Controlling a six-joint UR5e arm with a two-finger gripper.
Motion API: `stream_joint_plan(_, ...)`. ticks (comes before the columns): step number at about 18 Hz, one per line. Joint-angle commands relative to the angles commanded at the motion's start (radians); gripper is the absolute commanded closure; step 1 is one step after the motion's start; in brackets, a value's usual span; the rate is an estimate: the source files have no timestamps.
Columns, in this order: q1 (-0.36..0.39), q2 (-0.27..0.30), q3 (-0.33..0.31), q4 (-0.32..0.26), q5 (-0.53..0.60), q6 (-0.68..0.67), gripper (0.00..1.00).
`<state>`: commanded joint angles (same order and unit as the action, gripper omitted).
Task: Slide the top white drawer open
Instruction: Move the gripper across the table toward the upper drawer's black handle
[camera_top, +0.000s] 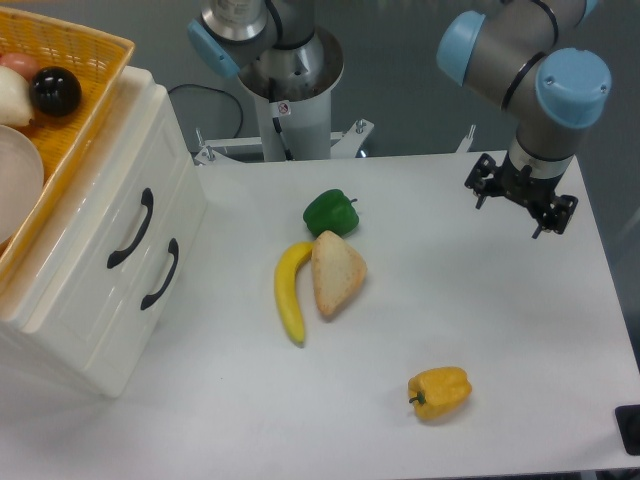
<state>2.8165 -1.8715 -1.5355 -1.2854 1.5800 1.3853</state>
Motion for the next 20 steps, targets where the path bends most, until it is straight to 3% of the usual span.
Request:
stream_joint_plan(8, -0.092, 0.028, 0.0, -0.095, -0.018, -0.202, 0.0)
stream_joint_plan(20, -0.215, 0.06, 0.002, -0.19, -0.337, -0.571, 0.0)
